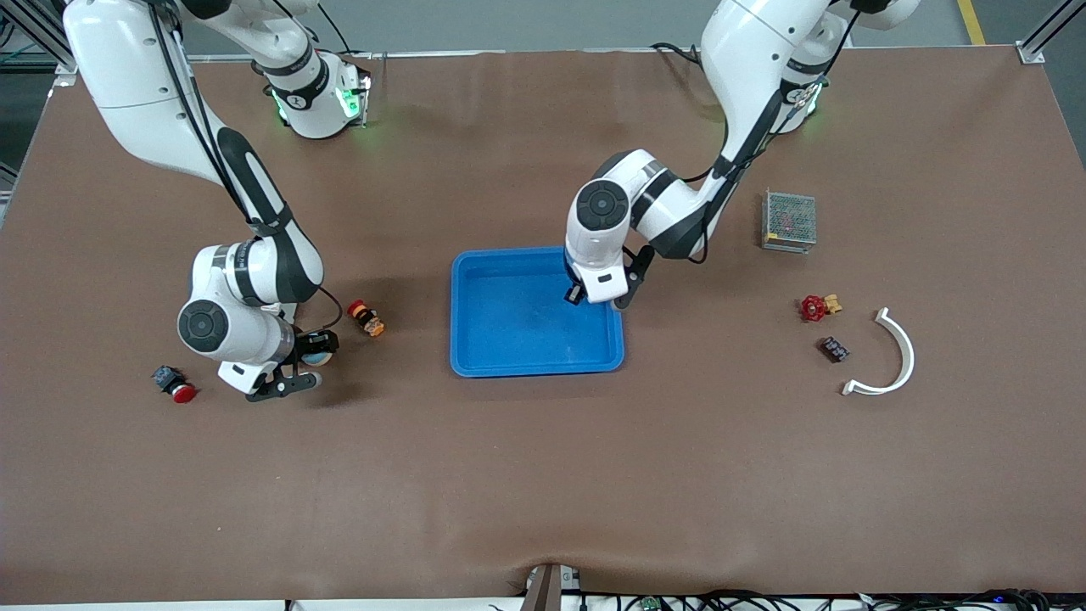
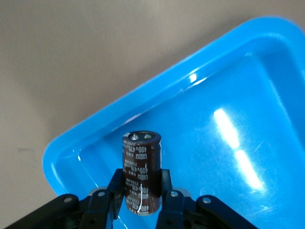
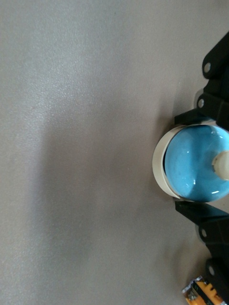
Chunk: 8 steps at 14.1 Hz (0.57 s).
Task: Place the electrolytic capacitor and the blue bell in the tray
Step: 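Lower the capacitor into the blue tray and open the left gripper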
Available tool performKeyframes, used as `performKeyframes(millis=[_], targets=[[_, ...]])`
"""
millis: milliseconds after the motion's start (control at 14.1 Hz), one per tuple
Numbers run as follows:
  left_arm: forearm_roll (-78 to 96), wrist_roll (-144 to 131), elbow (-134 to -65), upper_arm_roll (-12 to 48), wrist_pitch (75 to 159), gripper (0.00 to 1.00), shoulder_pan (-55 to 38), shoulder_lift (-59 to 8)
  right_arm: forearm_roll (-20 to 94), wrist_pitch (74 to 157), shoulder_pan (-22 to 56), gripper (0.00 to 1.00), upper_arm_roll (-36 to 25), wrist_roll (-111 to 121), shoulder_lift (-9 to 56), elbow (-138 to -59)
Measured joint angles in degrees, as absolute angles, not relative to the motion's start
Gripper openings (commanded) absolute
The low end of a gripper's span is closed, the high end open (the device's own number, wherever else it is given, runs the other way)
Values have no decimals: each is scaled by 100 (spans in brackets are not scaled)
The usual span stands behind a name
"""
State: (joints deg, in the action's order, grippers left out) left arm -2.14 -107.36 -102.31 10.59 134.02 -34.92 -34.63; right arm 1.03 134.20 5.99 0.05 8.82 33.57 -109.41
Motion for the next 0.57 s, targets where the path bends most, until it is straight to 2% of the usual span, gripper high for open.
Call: performKeyframes(millis=[71,142,212,283,354,425,496,567], targets=[[-214,-10790,-10200,1058,13401,0,-3519,-3538,103,13421,599,39,5,882,3357,-10942],[-214,-10806,-10183,1058,13401,2,-3526,-3603,103,13421,599,36,5,882,3357,-10942],[-214,-10807,-10172,1056,13401,17,-3525,-3657,103,13421,599,35,6,883,3357,-10942],[-214,-10807,-10164,1052,13401,35,-3525,-3697,103,13421,599,35,6,883,3357,-10942],[-214,-10807,-10156,1050,13401,67,-3524,-3724,103,13422,599,35,6,883,3357,-10942],[-214,-10807,-10146,1047,13401,91,-3524,-3742,103,13422,599,35,7,883,3357,-10941],[-214,-10807,-10135,1044,13401,100,-3524,-3752,103,13422,599,35,8,883,3357,-10939],[-215,-10807,-10124,1043,13401,100,-3524,-3754,104,13423,599,35,14,883,3358,-10935]])
